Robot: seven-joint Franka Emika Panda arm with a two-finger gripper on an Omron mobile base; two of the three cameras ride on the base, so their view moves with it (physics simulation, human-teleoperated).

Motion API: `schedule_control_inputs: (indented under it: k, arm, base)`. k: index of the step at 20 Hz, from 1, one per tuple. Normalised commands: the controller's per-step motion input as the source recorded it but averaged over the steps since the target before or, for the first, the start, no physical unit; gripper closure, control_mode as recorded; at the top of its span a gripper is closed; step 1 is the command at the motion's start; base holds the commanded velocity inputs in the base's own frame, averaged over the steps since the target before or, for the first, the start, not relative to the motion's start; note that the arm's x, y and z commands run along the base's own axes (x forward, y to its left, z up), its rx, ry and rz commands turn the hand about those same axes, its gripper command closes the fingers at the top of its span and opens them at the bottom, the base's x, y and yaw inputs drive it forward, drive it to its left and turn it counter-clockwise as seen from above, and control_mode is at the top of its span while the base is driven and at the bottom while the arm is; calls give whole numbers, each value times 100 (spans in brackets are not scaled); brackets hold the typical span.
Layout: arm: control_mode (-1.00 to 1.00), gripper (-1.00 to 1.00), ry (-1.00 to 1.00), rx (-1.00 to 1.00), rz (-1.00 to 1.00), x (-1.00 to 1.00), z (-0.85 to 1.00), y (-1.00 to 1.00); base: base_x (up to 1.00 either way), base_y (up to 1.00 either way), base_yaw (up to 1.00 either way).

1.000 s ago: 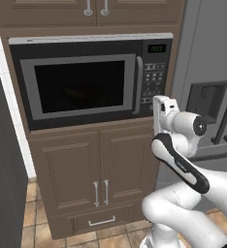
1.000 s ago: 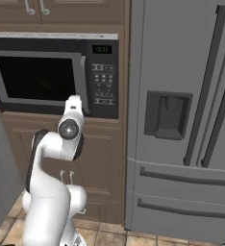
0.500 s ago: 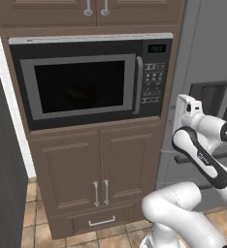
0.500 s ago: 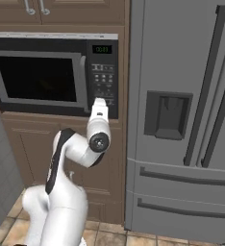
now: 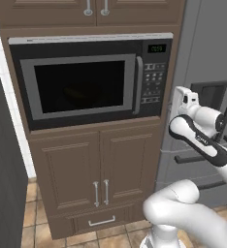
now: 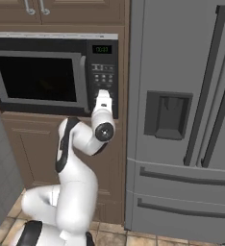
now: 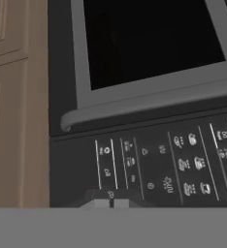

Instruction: Pick the corn from the sink and place it in the bowl. Then pick the bowl and place it in the microwave. Then close the microwave door and press the start button.

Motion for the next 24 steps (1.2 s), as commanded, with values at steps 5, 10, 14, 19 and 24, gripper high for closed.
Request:
schedule_control_inputs:
  k: [5,10,14,19,24]
  arm:
    - [-100,100,-9,1,0,33,0,-2]
    - [-100,100,-8,1,0,31,0,-3]
    - [-100,100,-5,1,0,39,0,-10]
    - [-100,100,-1,1,0,34,-10,-12]
    - [-100,100,0,0,0,42,-20,0]
  base:
    - [0,0,0]
    - [0,0,0]
    - [0,0,0]
    - [0,0,0]
    - [0,0,0]
